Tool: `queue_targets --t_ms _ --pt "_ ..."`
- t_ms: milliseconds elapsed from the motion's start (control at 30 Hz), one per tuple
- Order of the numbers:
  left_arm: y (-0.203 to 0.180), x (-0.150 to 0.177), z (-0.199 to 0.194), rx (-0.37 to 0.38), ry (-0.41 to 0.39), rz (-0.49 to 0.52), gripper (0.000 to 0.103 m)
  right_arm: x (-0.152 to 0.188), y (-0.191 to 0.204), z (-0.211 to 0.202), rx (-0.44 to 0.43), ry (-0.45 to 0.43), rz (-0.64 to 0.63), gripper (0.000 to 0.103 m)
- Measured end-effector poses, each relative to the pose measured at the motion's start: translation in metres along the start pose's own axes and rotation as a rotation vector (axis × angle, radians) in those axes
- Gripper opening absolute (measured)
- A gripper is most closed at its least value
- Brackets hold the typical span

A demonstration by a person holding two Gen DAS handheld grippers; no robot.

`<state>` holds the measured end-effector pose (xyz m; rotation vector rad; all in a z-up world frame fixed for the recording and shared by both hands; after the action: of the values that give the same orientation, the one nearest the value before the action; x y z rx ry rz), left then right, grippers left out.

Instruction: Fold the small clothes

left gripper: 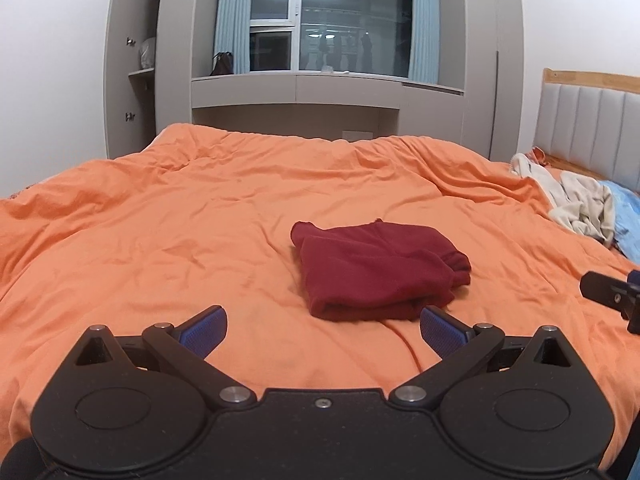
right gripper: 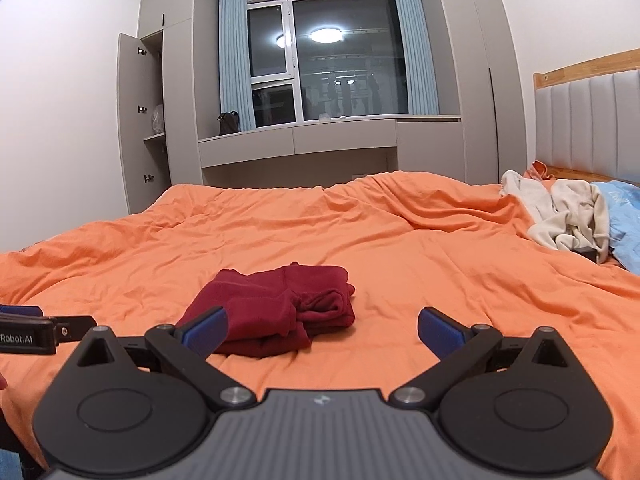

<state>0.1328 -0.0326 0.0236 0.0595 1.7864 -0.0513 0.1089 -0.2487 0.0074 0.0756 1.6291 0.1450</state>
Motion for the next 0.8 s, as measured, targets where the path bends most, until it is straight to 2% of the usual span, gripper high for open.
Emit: queue_targets --t_ms 800 --pt "0.0005 0.0033 -0.0084 -0.004 0.007 -0.002 0.103 0.0099 -0.0005 -0.0096 0.001 0.036 -0.005 0.103"
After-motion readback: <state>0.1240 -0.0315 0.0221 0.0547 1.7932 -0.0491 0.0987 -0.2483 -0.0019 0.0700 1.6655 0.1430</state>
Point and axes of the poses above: each gripper's, at about its wrist camera, not at the fingertips, and z roughly the way its jaws point, y to its left, x to its underside, the point moved 1 cm from there along z, roughly the way its jaws point, and after that the axes turned 13 degrees about -y, right-handed, at the moved point
